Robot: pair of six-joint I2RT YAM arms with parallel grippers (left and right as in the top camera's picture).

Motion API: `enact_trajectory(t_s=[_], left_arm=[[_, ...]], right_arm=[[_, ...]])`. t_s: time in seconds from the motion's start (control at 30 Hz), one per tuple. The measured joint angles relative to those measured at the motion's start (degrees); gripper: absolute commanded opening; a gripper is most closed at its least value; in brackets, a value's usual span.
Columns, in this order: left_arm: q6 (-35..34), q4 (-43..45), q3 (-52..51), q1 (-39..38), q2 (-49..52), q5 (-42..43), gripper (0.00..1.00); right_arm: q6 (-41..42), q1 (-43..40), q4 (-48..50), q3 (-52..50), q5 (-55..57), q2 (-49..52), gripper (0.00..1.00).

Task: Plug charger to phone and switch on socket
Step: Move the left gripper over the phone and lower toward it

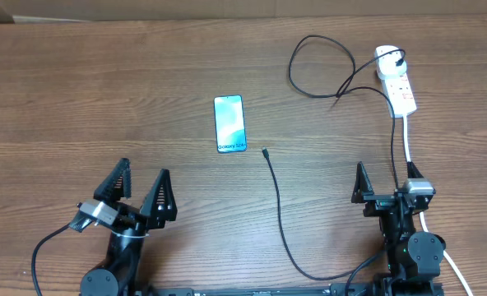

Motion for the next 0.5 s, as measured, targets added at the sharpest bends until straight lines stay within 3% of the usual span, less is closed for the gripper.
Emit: enact_trajectory(t_s=[0.13, 0.27, 0.4, 0.5], left_arm=[[1.51, -1.88, 3.37, 0.00, 0.17, -0.66, 1.00], [6.67, -8.50, 14.91, 0.00, 3.43, -1.14, 1.00], [10.03, -26.08, 29.73, 0.00, 12.41, -2.62, 1.00], [11.41, -44.87, 45.03, 0.00, 25.55, -3.19, 1.00]], right_arm=[[0.00, 0.02, 0.02, 0.00, 0.02, 0.00, 1.00], [0.00, 0.00, -0.02, 0.00, 0.00, 0.00, 1.00], [0.00, 0.00, 0.02, 0.00, 0.04, 0.02, 1.00], [0.02, 0.00, -0.02, 0.00, 0.00, 0.00, 1.00]])
